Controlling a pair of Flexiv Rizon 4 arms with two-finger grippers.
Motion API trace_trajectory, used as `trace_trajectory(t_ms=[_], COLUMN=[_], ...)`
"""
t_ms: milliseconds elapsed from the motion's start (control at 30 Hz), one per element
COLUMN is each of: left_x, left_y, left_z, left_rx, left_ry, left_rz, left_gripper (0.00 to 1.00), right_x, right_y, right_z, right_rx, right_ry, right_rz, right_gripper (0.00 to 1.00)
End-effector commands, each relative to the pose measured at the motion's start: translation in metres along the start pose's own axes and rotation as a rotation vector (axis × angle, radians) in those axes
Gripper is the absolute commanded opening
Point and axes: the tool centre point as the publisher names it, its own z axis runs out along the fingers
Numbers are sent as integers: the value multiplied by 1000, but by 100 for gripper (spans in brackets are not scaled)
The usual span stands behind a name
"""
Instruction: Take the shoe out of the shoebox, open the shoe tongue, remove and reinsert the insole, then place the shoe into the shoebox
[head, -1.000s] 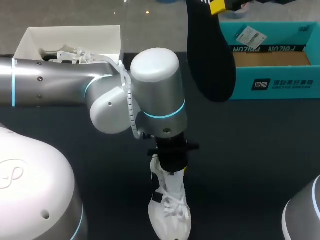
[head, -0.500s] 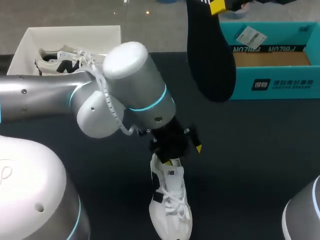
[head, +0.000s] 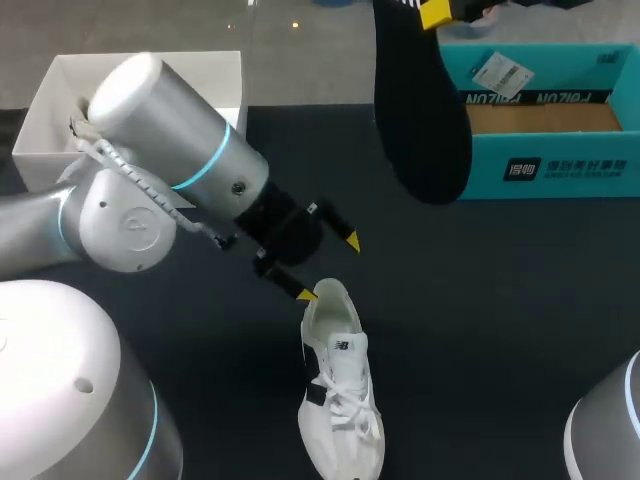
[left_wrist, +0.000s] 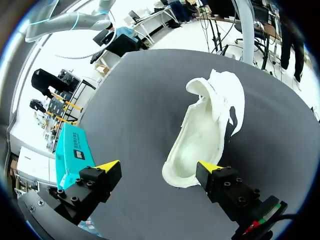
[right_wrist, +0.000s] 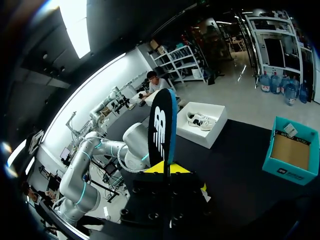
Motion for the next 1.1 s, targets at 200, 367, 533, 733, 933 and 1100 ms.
trace_trajectory(t_ms=[200, 367, 533, 733, 933, 1100], left_x=[31, 34, 35, 35, 35, 35], left_y=[8, 6, 8, 8, 8, 8], left_z=[-41, -52, -54, -54, -54, -54], left_rx=[132, 152, 167, 167, 167, 167], left_ry=[-523, -566, -563, -563, -563, -563], left_rz=[-291, -303, -314, -314, -314, -314], left_gripper=[100, 100, 100, 100, 100, 100], right_x=[0, 0, 0, 0, 0, 0], right_y=[1, 1, 1, 1, 1, 1], right_z=[2, 2, 2, 2, 2, 2], right_rx=[2, 2, 2, 2, 2, 2], right_ry=[-1, -1, -1, -1, -1, -1], right_rz=[1, 1, 1, 1, 1, 1], right_gripper=[0, 0, 0, 0, 0, 0])
